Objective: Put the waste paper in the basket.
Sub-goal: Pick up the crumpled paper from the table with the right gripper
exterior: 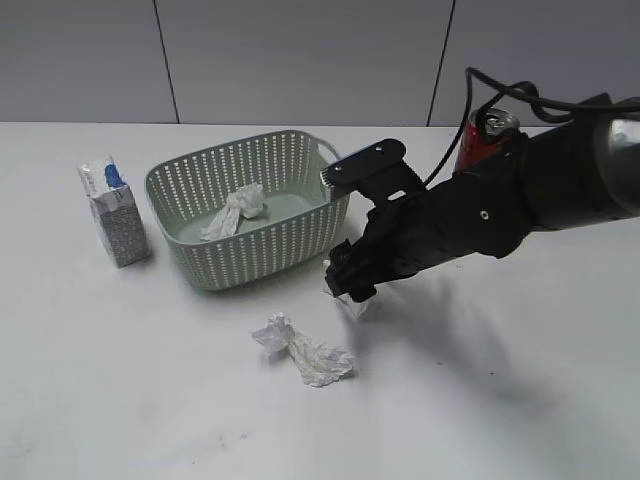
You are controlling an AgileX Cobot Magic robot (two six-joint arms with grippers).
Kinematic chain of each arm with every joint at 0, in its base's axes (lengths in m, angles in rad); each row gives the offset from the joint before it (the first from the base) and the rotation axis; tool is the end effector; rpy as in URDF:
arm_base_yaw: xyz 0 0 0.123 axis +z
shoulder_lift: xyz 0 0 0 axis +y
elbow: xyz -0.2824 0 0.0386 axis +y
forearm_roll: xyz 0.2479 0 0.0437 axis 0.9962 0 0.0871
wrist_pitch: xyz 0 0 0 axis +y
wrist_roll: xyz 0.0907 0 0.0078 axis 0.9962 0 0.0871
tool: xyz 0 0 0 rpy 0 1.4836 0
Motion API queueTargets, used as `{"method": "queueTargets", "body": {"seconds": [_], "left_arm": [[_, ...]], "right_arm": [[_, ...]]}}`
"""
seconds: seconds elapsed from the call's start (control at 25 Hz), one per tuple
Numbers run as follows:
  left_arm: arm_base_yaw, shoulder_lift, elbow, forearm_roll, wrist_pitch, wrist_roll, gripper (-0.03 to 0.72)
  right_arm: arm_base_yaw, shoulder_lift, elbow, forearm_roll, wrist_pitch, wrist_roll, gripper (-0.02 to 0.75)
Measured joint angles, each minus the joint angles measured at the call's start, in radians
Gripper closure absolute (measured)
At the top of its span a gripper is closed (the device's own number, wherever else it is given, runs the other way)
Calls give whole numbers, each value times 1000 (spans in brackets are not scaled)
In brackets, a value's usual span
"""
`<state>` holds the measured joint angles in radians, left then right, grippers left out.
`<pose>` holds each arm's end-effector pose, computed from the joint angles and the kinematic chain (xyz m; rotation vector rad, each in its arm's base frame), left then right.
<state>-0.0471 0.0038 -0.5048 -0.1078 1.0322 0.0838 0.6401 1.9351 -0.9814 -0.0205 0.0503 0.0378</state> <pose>-0.0043 -0.0082 0.2812 0.1348 2.0073 -0.1050 0.2977 0.2215 0.1239 -0.7682 2.3881 0.2735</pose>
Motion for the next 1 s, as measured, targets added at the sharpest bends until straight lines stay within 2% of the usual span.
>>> {"method": "queueTargets", "body": {"seconds": [0.28, 0.4, 0.48, 0.6, 0.84, 0.92, 1.0], "left_arm": [[0, 0, 0, 0, 0, 0, 97], [0, 0, 0, 0, 0, 0, 97], [0, 0, 0, 0, 0, 0, 97], [0, 0, 0, 0, 0, 0, 97], [0, 0, 0, 0, 0, 0, 97], [0, 0, 0, 0, 0, 0, 97], [0, 0, 0, 0, 0, 0, 97]], "right_arm": [[0, 91, -62, 27, 82, -2, 160], [0, 115, -95, 43, 128, -17, 194], [0, 119, -108, 77, 149, -58, 246], [0, 120, -126, 102, 200, -99, 373], [1, 109, -171, 107, 326, -114, 680], [2, 75, -171, 124, 352, -115, 734], [2, 15, -172, 141, 373, -116, 745]]}}
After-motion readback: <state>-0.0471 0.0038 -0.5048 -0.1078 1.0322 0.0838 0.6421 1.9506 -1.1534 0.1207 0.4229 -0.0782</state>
